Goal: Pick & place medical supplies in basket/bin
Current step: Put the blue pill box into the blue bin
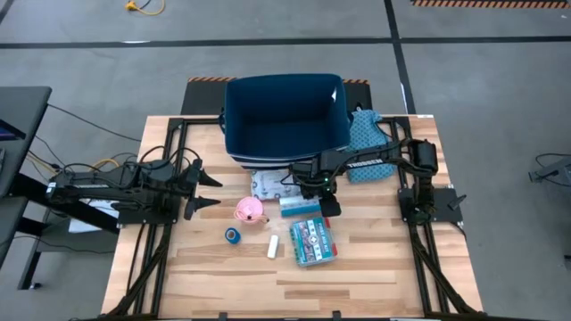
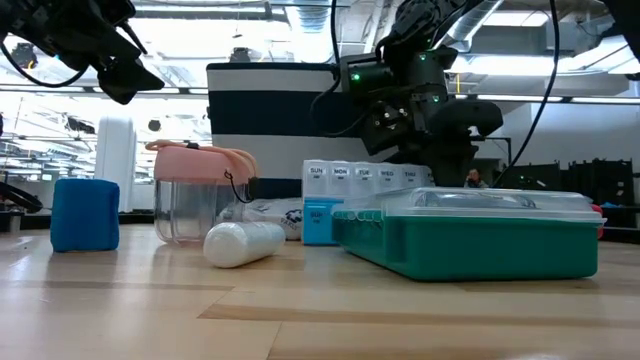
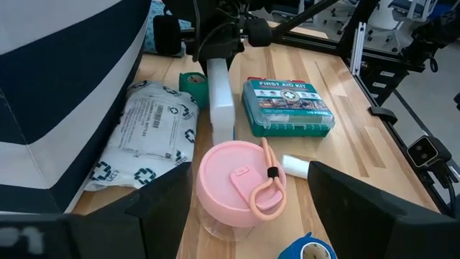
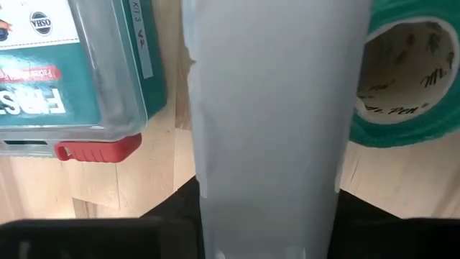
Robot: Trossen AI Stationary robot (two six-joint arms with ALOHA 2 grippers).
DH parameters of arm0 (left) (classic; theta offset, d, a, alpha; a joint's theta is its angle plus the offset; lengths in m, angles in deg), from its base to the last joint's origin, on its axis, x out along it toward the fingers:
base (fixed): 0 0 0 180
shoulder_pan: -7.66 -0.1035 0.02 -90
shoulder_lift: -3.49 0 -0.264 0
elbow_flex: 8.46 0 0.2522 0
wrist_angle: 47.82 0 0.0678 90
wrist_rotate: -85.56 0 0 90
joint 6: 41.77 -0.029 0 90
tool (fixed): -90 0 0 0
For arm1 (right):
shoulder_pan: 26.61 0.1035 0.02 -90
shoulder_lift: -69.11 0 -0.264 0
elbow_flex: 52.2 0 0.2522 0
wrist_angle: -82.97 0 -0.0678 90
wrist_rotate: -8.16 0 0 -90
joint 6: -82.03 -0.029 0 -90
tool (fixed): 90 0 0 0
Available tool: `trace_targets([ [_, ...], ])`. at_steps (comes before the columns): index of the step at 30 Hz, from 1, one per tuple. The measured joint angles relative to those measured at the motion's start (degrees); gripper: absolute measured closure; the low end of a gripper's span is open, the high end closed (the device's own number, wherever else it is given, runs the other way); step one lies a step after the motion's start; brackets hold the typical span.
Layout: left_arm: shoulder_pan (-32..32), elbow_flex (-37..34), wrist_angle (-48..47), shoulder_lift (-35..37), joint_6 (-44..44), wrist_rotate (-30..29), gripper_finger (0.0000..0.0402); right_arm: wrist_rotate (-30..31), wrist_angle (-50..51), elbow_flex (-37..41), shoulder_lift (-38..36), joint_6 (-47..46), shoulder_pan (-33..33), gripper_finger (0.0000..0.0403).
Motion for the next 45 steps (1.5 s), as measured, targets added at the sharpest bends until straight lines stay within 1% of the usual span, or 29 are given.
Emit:
trace_targets([
  [3, 0.0, 0.0, 0.0, 0.0, 0.06, 0.0, 0.0138, 0.04, 0.46, 0.0, 0.0, -0.17, 0.0, 0.0248],
  [5, 0.0, 0.0, 0.0, 0.0, 0.09, 0.0, 0.0138, 0.04, 1.39, -0.15, 0.0, -0.15, 0.0, 0.0243],
  [7, 0.0, 0.0, 0.0, 0.0, 0.11, 0.0, 0.0138, 0.04, 3.0, -0.88, 0.0, 0.01, 0.0, 0.0252],
  [10, 0.0, 0.0, 0.0, 0.0, 0.13, -0.02, 0.0138, 0.04, 4.4, -2.49, 0.0, 0.7, 0.0, 0.0275],
  [17, 0.0, 0.0, 0.0, 0.0, 0.21, -0.07, 0.0138, 0.02, 10.1, -7.63, 0.01, 1.84, 0.0, 0.0275],
  [23, 0.0, 0.0, 0.0, 0.0, 0.48, -0.15, 0.0138, 0.0, 15.6, -14.16, 0.02, 1.86, 0.0, 0.0262],
  [27, 0.0, 0.0, 0.0, 0.0, 0.48, -0.15, 0.0138, 0.0, 19.33, -19.72, 0.02, 1.89, 0.01, 0.0274],
  [33, 0.0, 0.0, 0.0, 0.0, -0.03, -0.13, 0.0138, 0.0, 24.14, -27.87, 0.02, -0.02, 0.13, 0.0274],
  [38, -0.01, 0.0, -0.02, 0.0, -0.52, -0.08, 0.0138, -0.02, 27.77, -32.27, 0.02, -2.56, 0.39, 0.0266],
  [41, -0.01, 0.0, -0.02, 0.0, -0.52, -0.04, 0.0138, 0.0, 30.63, -34.71, 0.02, -3.0, 1.08, 0.0273],
  [45, -0.02, 0.0, -0.02, 0.0, -0.55, -0.04, 0.0138, -1.68, 30.36, -38.04, 0.04, -5.33, 2.49, 0.0274],
])
